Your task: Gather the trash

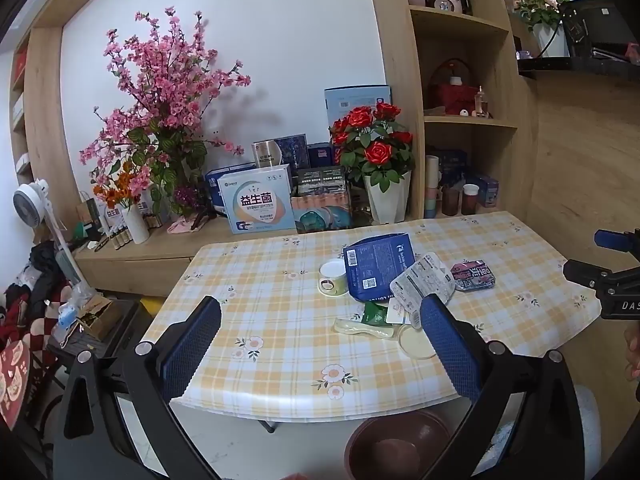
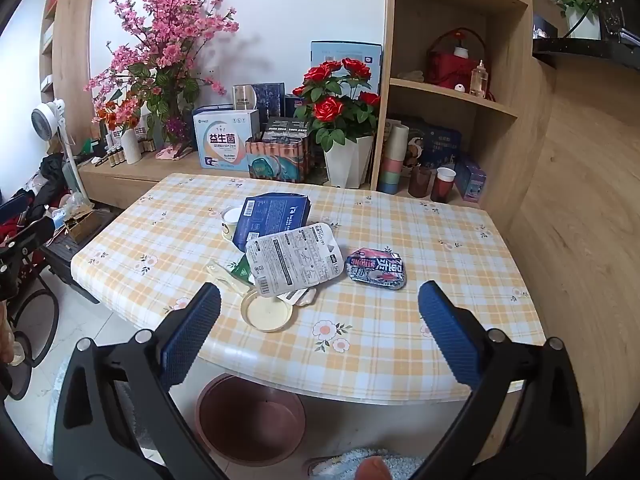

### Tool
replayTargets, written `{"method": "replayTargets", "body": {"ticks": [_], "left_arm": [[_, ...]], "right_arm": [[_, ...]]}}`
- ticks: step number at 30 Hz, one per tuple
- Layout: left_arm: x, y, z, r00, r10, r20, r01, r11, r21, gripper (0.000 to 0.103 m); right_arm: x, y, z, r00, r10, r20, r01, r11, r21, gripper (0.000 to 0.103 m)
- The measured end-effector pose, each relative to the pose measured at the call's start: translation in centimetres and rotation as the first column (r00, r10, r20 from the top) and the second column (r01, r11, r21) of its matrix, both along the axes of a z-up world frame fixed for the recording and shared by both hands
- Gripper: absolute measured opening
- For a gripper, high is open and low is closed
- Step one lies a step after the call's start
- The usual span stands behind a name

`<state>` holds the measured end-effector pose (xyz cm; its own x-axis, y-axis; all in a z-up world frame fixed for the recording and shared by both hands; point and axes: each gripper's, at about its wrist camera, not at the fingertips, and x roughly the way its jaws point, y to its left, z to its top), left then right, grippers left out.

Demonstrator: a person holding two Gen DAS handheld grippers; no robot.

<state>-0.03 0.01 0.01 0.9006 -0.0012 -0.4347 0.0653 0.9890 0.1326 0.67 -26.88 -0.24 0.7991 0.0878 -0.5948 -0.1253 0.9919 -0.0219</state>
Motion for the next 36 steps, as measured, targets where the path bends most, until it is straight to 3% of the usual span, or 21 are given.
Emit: {"method": "replayTargets", "body": {"ticks": [36], "left_arm": [[-0.3,0.9,-0.9,1.0,0.003,-0.009,-0.003,1.0,0.005,0.098]], "right_arm": [[-0.1,0.4,-0.2,1.0,-0.002,0.002,0.002,1.0,0.001,0.097]]}}
